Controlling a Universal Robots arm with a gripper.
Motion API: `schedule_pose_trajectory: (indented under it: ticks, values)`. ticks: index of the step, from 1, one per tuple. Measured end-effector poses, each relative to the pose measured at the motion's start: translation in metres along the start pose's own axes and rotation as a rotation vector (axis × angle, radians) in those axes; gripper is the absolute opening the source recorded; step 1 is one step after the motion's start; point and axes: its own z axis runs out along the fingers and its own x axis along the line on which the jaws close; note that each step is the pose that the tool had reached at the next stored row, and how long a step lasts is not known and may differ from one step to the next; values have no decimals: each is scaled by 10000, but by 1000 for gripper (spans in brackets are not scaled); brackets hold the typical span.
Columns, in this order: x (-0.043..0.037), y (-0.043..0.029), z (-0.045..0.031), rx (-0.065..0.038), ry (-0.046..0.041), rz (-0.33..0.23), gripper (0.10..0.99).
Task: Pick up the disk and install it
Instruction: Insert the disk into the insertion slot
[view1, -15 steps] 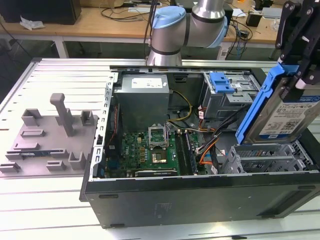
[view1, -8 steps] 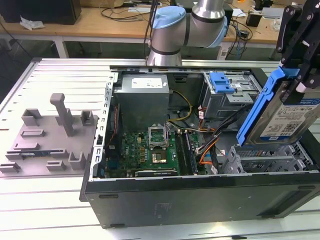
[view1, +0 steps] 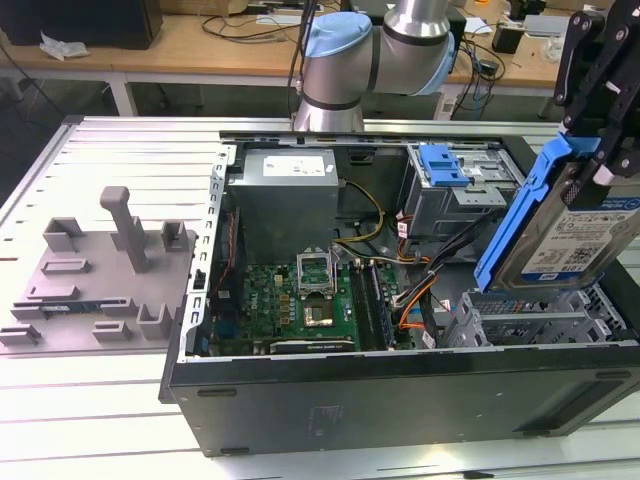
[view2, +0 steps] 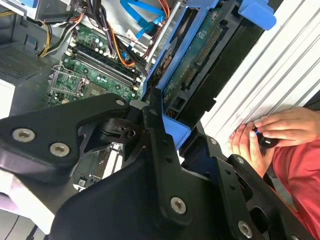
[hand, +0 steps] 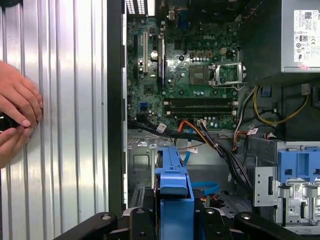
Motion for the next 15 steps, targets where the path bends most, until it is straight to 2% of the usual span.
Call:
schedule_pose_trajectory:
  ticks: [4,15]
  values:
    - [-29,-1,12,0,1,-110,365]
    - [-31,-20,58,0,2,-378,365]
